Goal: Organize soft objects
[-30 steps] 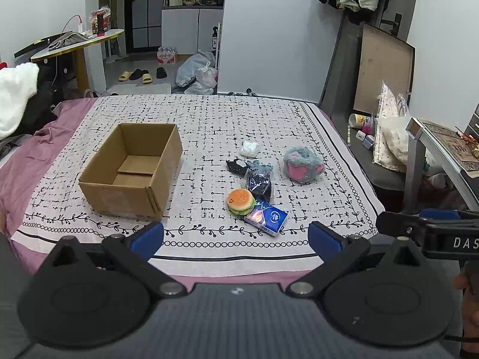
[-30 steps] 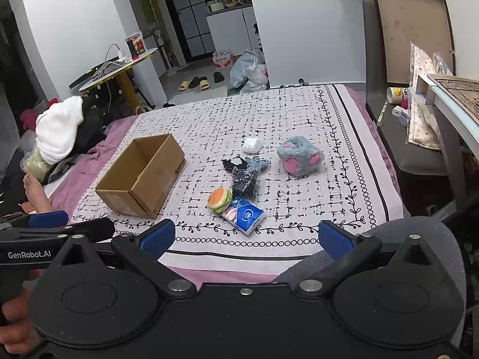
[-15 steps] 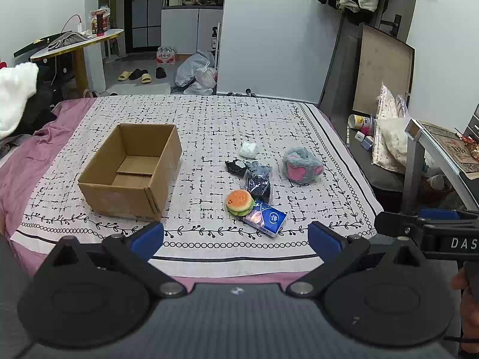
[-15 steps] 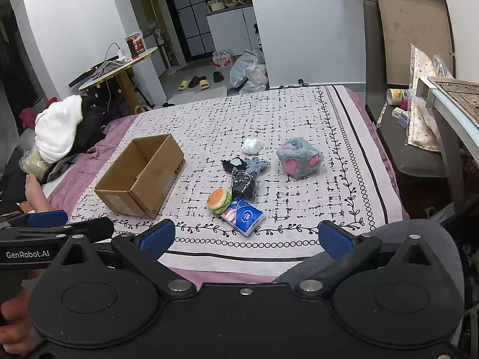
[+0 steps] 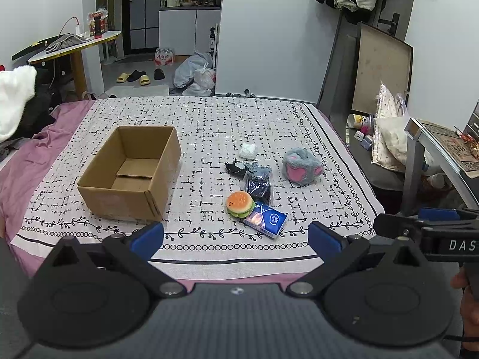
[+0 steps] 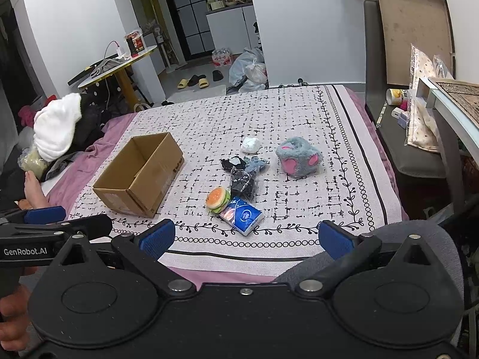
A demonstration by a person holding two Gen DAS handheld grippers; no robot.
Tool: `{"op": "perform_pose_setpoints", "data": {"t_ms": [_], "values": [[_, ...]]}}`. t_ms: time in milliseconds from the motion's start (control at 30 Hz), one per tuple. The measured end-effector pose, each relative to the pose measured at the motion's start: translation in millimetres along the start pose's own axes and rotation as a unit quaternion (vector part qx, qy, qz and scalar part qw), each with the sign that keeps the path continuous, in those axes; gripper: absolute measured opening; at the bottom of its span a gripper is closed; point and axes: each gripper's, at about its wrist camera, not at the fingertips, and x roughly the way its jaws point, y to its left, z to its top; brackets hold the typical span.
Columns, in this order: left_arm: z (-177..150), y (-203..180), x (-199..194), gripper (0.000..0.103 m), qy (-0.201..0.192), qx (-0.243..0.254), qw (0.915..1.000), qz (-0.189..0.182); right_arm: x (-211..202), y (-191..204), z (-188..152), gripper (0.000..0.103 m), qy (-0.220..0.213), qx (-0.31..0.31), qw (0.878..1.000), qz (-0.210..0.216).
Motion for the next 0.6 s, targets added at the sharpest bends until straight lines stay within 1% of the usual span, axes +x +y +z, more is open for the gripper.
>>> {"op": "perform_pose_setpoints", "data": {"t_ms": [167,300,600], "values": [[0.3,-0.4,0.8,0.102,0.001,0.0,0.9999,-0.012,2.5,2.0,-0.8,0.103,-0.001,-0.004,1.0,-0.001],[0.6,-1.2,3.4,0.102,0.001,0.006,0.9999,-0.011,5.8,0.9,0.0,0.103,0.001,-0.001,1.0,-0.003],[2.3,3.1,14.0,0.102,0.007,-0.002,0.9999,-0.008,14.8,1.8,2.2,0.103,0.002,-0.002,1.0,-0.002]]}}
